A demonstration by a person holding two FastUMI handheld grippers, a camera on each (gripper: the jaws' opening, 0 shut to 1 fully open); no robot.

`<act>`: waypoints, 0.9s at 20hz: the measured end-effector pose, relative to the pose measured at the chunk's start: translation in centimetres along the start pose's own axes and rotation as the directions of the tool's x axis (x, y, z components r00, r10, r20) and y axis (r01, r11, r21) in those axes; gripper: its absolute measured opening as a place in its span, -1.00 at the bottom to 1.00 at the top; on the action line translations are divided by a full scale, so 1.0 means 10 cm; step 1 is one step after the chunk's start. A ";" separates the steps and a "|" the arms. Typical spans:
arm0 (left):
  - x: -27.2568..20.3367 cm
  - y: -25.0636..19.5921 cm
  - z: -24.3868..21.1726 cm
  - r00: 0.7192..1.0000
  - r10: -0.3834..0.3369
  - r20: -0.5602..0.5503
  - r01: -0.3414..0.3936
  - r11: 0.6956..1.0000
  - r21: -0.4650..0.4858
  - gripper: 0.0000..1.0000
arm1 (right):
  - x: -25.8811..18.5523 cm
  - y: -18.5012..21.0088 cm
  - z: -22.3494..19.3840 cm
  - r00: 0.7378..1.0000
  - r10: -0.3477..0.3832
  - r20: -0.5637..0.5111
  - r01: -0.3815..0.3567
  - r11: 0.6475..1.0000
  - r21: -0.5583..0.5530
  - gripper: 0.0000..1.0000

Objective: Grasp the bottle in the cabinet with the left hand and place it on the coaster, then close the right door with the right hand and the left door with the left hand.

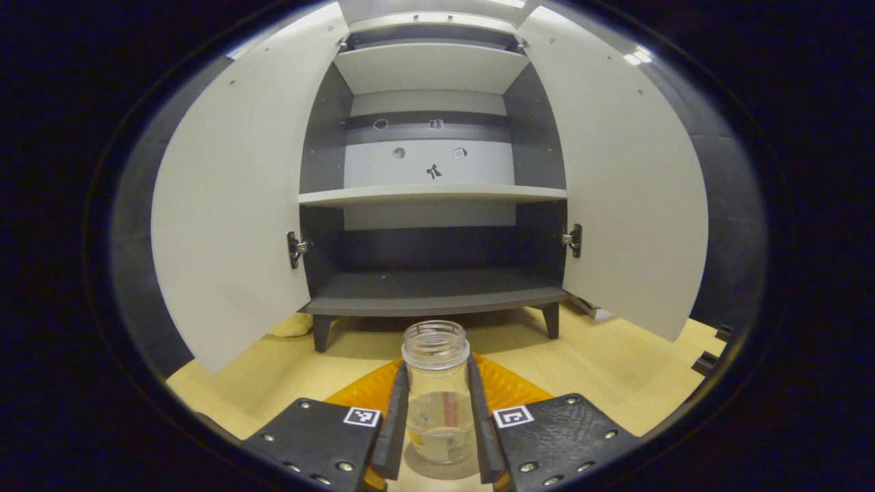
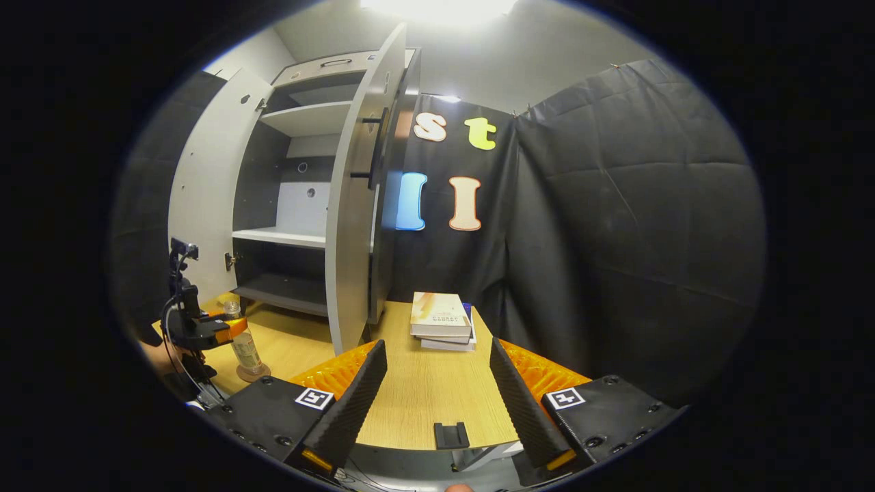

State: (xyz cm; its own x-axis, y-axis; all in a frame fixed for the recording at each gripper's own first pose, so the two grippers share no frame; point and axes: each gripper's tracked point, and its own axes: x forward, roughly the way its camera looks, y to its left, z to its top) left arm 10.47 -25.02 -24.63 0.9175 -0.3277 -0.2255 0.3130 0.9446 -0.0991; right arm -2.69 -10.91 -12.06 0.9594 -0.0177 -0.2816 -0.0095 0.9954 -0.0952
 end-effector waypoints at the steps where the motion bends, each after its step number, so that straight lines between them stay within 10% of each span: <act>1: -0.02 0.00 -0.02 1.000 0.006 -0.005 -0.006 1.000 0.002 -0.12 | 0.01 0.01 0.03 1.000 0.003 0.006 -0.003 1.000 0.004 0.89; 5: -0.15 0.06 0.17 0.999 0.044 0.008 -0.045 0.998 0.034 0.73 | 0.05 -0.02 0.20 0.999 -0.005 0.044 0.005 1.000 0.016 0.94; 18: -1.27 0.43 1.22 0.992 0.106 0.072 -0.109 0.993 0.040 0.72 | 0.51 -0.24 1.28 0.988 -0.046 0.146 0.022 0.986 0.163 0.94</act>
State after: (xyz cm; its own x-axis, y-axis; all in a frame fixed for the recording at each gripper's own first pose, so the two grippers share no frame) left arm 3.12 -16.51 -10.40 0.9606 -0.2236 -0.1648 0.2208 0.9747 -0.0354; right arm 5.87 -12.23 -1.05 0.9897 -0.0496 -0.1342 0.0575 0.9968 0.0558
